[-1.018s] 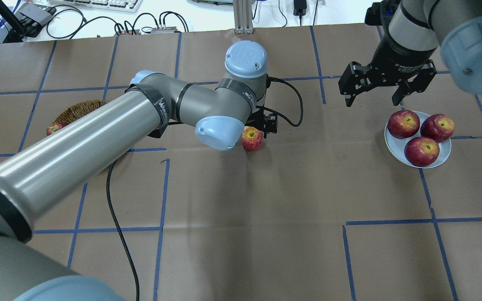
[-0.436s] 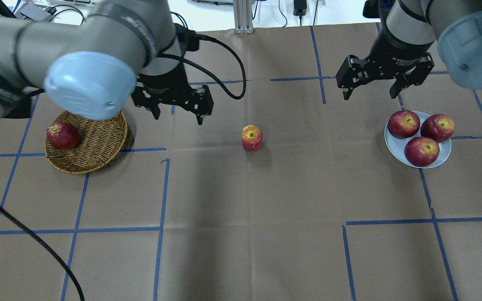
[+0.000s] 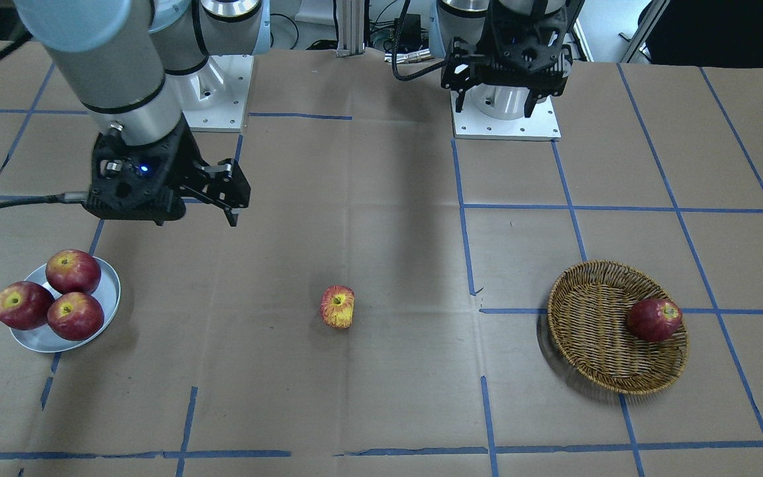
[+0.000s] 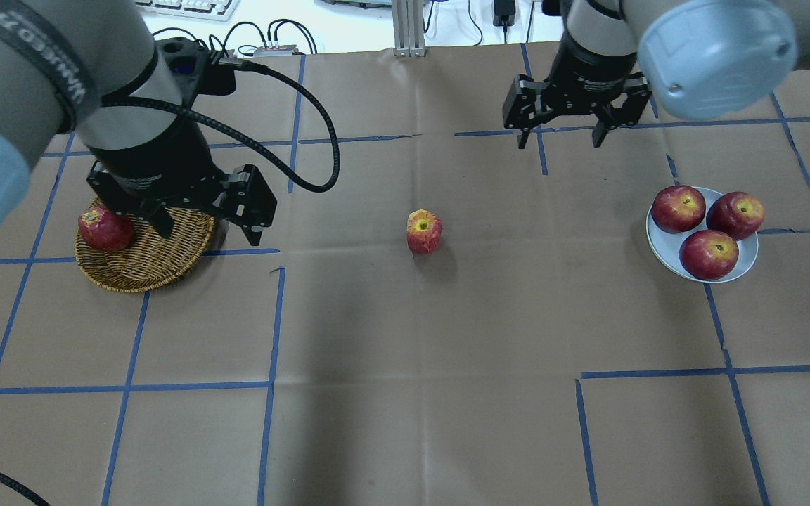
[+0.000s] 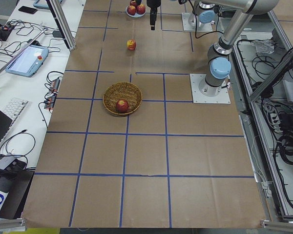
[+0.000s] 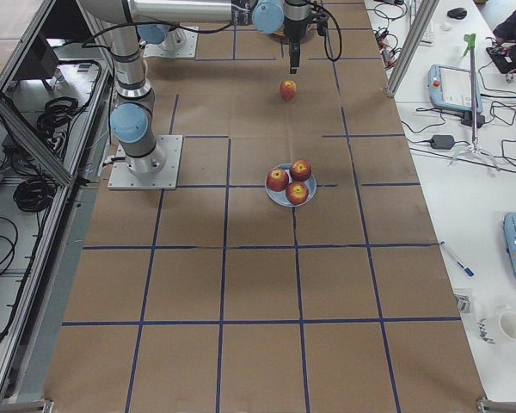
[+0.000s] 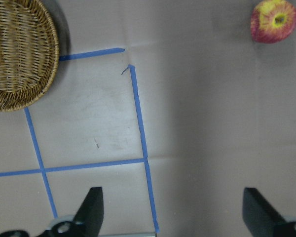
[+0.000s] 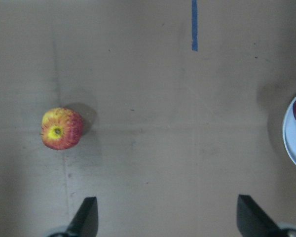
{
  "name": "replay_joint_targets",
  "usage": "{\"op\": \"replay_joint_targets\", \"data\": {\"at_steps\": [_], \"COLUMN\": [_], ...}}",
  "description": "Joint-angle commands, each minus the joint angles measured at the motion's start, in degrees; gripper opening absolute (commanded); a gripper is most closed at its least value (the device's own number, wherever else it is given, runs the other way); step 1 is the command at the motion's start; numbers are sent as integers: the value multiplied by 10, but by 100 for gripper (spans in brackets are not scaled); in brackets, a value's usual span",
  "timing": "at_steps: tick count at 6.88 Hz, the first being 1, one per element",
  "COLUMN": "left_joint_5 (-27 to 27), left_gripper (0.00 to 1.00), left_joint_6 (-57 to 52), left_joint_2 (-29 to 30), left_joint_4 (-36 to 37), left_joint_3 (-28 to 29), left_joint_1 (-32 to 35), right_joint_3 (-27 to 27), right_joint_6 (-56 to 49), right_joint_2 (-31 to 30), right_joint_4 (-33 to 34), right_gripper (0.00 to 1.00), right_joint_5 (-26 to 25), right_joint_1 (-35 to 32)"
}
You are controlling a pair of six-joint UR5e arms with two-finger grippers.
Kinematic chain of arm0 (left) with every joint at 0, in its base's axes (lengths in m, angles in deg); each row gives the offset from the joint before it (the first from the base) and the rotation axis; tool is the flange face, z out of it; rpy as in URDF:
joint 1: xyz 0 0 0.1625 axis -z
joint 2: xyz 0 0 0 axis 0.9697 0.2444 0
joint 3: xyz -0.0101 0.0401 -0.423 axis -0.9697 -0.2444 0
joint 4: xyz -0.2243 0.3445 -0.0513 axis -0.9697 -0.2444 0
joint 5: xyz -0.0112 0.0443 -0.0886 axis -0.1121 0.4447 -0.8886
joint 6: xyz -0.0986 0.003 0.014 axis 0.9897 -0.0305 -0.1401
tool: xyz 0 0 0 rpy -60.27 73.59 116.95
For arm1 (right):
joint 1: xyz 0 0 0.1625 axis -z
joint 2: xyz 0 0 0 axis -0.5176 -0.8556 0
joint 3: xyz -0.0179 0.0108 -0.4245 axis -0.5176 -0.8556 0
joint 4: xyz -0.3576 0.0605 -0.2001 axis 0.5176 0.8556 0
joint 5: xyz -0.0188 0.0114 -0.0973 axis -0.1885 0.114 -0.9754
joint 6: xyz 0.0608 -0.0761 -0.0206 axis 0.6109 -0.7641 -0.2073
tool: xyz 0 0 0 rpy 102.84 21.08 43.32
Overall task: Transfer apple from basket to plate
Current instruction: 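Open the left gripper and withdraw while the right gripper approaches the apple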
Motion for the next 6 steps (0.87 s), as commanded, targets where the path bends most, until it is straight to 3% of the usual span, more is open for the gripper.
{"op": "replay_joint_targets", "data": {"at_steps": [1, 3, 6], "left_joint_5": [3, 2, -1], "left_gripper": [99, 99, 99], "left_joint_6": [0, 0, 0], "left_joint_2": [-36, -29, -38], "left_joint_4": [-31, -28, -49], "left_joint_3": [2, 0, -2], "left_joint_1": [-18, -38, -72], "right_joint_3": [-18, -13, 14], "right_joint_6": [101, 150, 154], "right_joint_2": [83, 138, 179], "right_joint_4": [83, 139, 144], "right_gripper": [100, 100, 100], "right_joint_5": [-2, -3, -1], "right_joint_1": [-76, -113, -129]}}
